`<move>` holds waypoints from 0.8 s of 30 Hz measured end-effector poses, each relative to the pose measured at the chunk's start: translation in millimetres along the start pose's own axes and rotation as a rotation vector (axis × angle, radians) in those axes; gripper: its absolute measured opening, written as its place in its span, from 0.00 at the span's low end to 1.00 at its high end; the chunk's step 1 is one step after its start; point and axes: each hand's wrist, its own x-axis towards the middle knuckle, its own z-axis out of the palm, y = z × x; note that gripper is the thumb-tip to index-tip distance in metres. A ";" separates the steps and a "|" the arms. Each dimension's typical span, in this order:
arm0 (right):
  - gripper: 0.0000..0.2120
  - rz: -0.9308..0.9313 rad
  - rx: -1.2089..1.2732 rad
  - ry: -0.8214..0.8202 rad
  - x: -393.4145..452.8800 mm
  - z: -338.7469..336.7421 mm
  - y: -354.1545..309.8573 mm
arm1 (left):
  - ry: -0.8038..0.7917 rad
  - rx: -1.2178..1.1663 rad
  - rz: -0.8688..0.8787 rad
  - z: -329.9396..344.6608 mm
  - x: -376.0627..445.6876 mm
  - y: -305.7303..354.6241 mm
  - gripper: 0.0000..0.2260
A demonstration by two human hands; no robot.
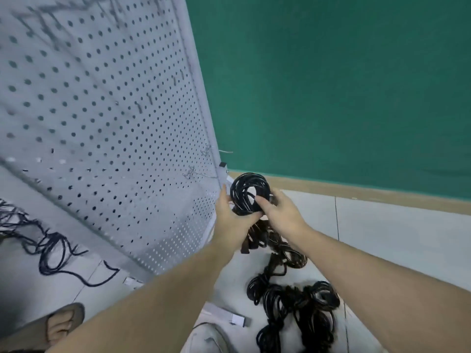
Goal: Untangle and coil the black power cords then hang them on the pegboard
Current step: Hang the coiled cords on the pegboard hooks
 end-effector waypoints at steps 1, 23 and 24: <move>0.10 -0.030 0.011 0.008 -7.8 -6.3 -16.8 | -0.010 0.024 0.032 -4.3 -8.1 15.7 0.50; 0.22 -0.752 0.127 -0.153 -153.2 5.7 -248.1 | 0.436 0.294 0.679 -123.8 -178.6 194.8 0.30; 0.22 -0.780 0.131 -0.163 -155.2 12.2 -253.5 | 0.494 0.324 0.716 -128.9 -183.3 197.1 0.32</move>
